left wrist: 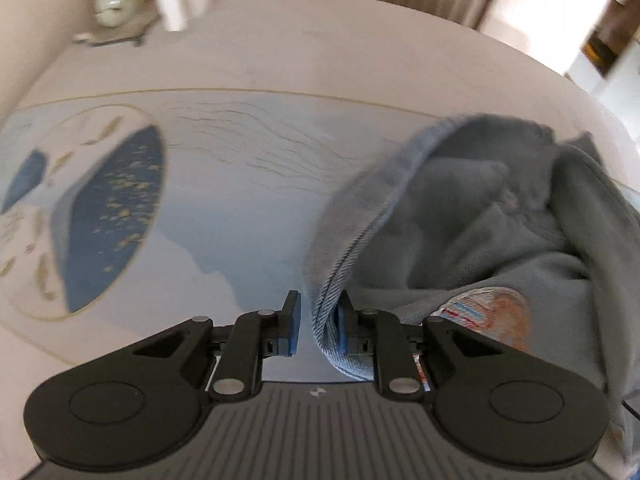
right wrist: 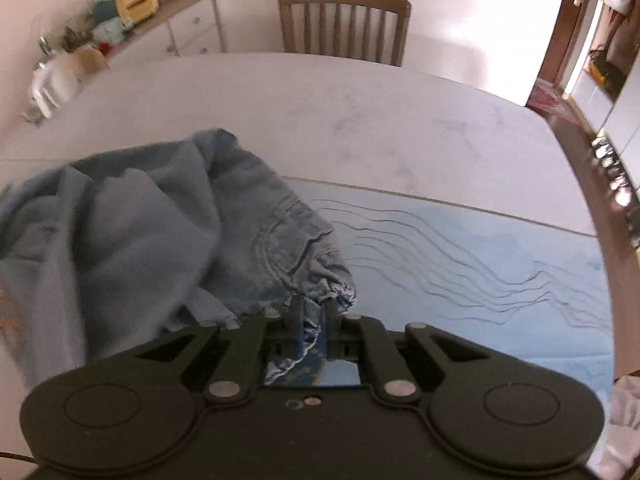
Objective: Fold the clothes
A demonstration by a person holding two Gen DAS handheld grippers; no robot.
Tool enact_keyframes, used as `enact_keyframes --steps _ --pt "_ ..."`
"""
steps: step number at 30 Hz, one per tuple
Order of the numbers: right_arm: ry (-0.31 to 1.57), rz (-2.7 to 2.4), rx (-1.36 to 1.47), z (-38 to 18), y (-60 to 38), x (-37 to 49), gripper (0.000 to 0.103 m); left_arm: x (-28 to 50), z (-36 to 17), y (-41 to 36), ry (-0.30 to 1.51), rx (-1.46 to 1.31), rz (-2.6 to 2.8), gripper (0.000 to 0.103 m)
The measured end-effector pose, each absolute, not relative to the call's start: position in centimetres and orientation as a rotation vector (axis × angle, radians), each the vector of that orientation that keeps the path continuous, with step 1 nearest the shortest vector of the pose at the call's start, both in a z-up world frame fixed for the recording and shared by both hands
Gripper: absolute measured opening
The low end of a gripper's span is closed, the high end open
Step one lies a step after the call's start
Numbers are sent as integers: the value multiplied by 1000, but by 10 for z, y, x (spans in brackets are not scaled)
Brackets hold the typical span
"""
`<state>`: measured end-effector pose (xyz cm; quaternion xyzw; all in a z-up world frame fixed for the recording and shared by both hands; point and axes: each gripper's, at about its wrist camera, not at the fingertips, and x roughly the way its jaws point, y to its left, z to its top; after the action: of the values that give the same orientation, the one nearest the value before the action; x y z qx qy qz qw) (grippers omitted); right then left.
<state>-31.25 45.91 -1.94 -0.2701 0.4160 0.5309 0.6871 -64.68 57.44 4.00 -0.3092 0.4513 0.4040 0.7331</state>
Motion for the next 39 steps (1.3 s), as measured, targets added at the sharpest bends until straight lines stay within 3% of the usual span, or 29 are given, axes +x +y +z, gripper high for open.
enact_keyframes --steps 4,5,6,8,9,19,24,29,31,33,35,39 --pt "954 1237 -553 -3 447 -304 103 -647 60 581 973 -596 840 26" --pt "965 1239 -542 2 447 -301 103 -644 66 583 967 -555 829 34" --pt "970 1231 -532 4 447 -302 103 -639 73 587 955 -513 814 52" --pt "976 1217 -515 7 446 -303 103 -624 85 597 918 -426 781 77" --pt "985 1216 -506 10 443 -305 103 -613 91 601 900 -388 757 81" --pt "1026 1359 -516 30 469 -364 103 -438 41 668 992 -331 409 81" --pt "948 1426 -616 16 501 -402 103 -395 9 675 1039 -324 324 81" --pt "996 1440 -654 -8 520 -425 103 -379 -7 671 1086 -268 285 82" --pt "984 1442 -676 -14 523 -432 103 -380 -7 667 1079 -250 298 72" --pt "997 1436 -685 -17 524 -434 103 -382 -5 663 1067 -248 307 22" --pt "981 1438 -680 -14 520 -433 103 -390 -4 662 1058 -285 322 11" --pt "888 1418 -684 3 503 -428 103 -409 1 650 1015 -238 387 5"
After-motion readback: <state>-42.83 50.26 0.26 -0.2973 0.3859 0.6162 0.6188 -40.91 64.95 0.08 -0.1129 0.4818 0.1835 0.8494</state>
